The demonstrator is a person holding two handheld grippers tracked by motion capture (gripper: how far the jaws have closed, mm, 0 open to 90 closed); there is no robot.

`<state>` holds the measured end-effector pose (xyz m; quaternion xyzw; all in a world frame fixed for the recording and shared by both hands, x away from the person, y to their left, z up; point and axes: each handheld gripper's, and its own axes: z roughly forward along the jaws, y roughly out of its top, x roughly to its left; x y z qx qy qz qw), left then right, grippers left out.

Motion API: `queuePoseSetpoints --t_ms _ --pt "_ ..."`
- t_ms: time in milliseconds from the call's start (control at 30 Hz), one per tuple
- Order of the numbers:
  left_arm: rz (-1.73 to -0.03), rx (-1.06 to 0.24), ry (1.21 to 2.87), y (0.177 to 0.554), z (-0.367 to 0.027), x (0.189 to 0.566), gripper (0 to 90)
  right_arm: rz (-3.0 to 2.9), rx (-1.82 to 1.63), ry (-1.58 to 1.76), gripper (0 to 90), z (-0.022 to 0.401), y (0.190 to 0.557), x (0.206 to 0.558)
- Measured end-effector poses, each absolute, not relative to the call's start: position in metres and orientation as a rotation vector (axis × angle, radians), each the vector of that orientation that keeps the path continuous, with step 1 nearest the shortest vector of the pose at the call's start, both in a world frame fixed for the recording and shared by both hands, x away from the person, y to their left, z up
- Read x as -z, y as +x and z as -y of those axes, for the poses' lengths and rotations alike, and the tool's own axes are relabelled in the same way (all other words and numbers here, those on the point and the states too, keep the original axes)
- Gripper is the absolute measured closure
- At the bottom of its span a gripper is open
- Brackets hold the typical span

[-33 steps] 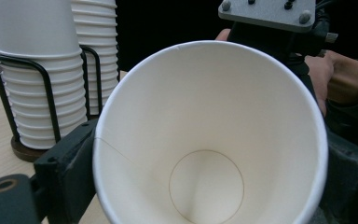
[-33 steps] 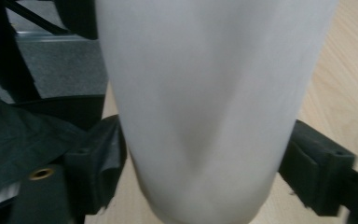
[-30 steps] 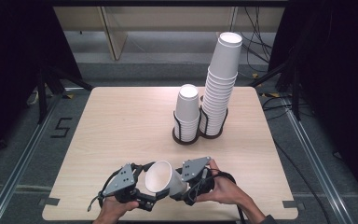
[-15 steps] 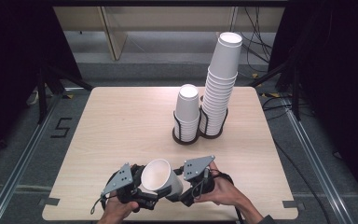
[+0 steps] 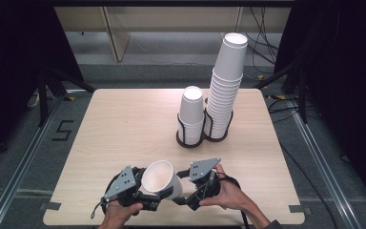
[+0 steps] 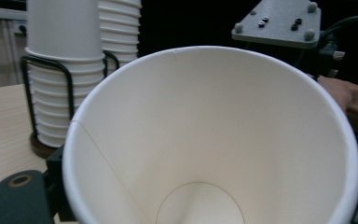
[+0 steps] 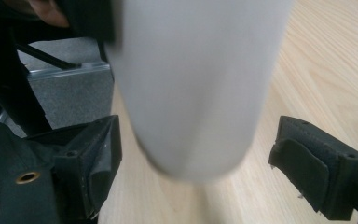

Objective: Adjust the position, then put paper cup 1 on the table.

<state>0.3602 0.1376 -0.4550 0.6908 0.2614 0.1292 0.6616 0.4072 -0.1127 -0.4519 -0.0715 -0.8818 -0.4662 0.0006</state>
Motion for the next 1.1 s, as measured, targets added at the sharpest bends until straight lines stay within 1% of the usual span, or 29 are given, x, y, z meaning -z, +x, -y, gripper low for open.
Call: queuePoseSetpoints --t_ms 167,300,400,567,667,900,1100 --pt "-0.648 -0.366 1.589 0.364 -0.146 0.454 13.0 2.823 1.44 -0.309 16.1 0.128 0.411 0.451" --pt "-0.669 -0.486 1.658 0.366 -0.151 0.453 12.9 2.897 1.409 -0.378 16.9 0.138 0.411 0.451" --pt "-0.701 -0.522 1.679 0.369 -0.153 0.455 12.8 2.933 1.395 -0.448 18.4 0.144 0.411 0.452" --pt "-0.746 -0.557 1.72 0.372 -0.156 0.459 12.9 2.95 1.402 -0.525 18.5 0.154 0.411 0.454" --pt "-0.762 -0.561 1.701 0.374 -0.157 0.46 12.8 2.955 1.397 -0.556 18.5 0.158 0.41 0.454" --pt "-0.825 -0.594 1.717 0.38 -0.165 0.462 12.8 2.982 1.364 -0.615 19.0 0.167 0.408 0.458" --pt "-0.879 -0.62 1.696 0.394 -0.17 0.463 12.8 2.986 1.343 -0.73 19.0 0.174 0.408 0.46"
